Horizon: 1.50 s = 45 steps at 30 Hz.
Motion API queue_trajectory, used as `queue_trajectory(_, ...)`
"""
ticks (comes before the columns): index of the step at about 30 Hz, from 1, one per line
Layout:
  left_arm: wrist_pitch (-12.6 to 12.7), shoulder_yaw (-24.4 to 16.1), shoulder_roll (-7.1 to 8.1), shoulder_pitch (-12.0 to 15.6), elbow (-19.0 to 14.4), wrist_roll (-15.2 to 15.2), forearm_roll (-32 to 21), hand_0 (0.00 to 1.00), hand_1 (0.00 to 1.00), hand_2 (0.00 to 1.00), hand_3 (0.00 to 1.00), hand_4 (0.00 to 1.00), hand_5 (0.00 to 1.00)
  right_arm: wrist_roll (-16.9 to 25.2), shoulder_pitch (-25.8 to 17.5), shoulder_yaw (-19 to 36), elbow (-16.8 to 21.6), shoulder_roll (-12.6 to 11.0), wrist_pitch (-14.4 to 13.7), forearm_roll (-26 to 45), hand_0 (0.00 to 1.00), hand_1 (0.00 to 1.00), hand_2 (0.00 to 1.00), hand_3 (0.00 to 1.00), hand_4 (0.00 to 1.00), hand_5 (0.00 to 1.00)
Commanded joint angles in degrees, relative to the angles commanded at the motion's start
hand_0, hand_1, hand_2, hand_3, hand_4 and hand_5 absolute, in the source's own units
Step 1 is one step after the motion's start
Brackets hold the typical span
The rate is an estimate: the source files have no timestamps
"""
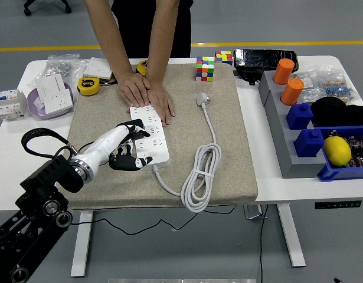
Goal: Pick up the plug,place it near the board,insert it into the board,press the button
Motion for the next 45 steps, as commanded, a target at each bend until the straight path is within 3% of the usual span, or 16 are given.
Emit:
queue_trajectory(2,-0.96,-0.1,-0.03,0.08,0.19,0.4,0.34,0.209,0.031,0.143,0.69,0.565,0.149,0.02,-0.04,-0.04,0.0,-0.01,0.01,0.01,0.83,0.763,0.758,0.788,0.998,0.853)
queue_trajectory(3,-1.35,-0.12,-0.05,0.1,0.29,0.56,0.49,0.205,0.03,0.145,0.697,0.452,0.096,-0.01,-0.09,0.0,0.0,0.0,0.03,-0.07,0.83,0.763,0.758,0.788,0.998,0.852)
queue_trajectory(16,-5.51,0.55,0.09,0.0,2.12,3.32,1.14,0.209,0.033,0.149,0.702,0.402,0.057,-0.05,-0.6,-0.21,0.0,0.2,0.15,-0.14,0.83,0.763,0.758,0.788,0.998,0.847)
queue_trajectory(26,-2.64,1.08,-0.51,-1.18,5.52,2.0,3.73,0.21,0.033,0.149,0.712,0.4,0.061,-0.14,-0.43,-0.26,0.0,-0.12,0.14,-0.08,0.831,0.763,0.758,0.787,0.998,0.846)
queue_trajectory(27,-2.49,1.19,-0.68,-1.29,5.56,2.04,3.89,0.21,0.033,0.149,0.795,0.403,0.064,-0.12,-0.49,-0.26,0.0,-0.1,0.13,-0.04,0.831,0.762,0.758,0.787,0.998,0.844)
queue_trajectory(32,-2.31,2.81,-1.6,-2.56,6.27,2.17,4.16,0.21,0.033,0.149,0.795,0.403,0.064,-0.13,-0.43,-0.36,0.0,0.02,0.15,0.03,0.831,0.762,0.758,0.787,0.998,0.844)
queue_trajectory(33,-2.21,3.09,-1.68,-2.74,6.44,2.09,4.16,0.207,0.032,0.149,0.878,0.404,0.067,-0.12,-0.4,-0.38,0.0,0.02,0.15,0.05,0.83,0.762,0.756,0.788,0.998,0.844)
queue_trajectory(44,-2.39,4.87,-1.98,-3.88,8.19,2.06,4.2,0.207,0.032,0.149,0.882,0.403,0.067,-0.18,-0.17,-0.34,0.0,-0.07,0.1,0.16,0.831,0.762,0.756,0.787,0.998,0.844)
queue_trajectory(45,-2.54,4.86,-1.99,-3.89,8.28,2.11,4.25,0.205,0.031,0.148,0.843,0.402,0.066,-0.16,-0.18,-0.34,0.0,-0.06,0.09,0.16,0.831,0.762,0.756,0.788,0.998,0.842)
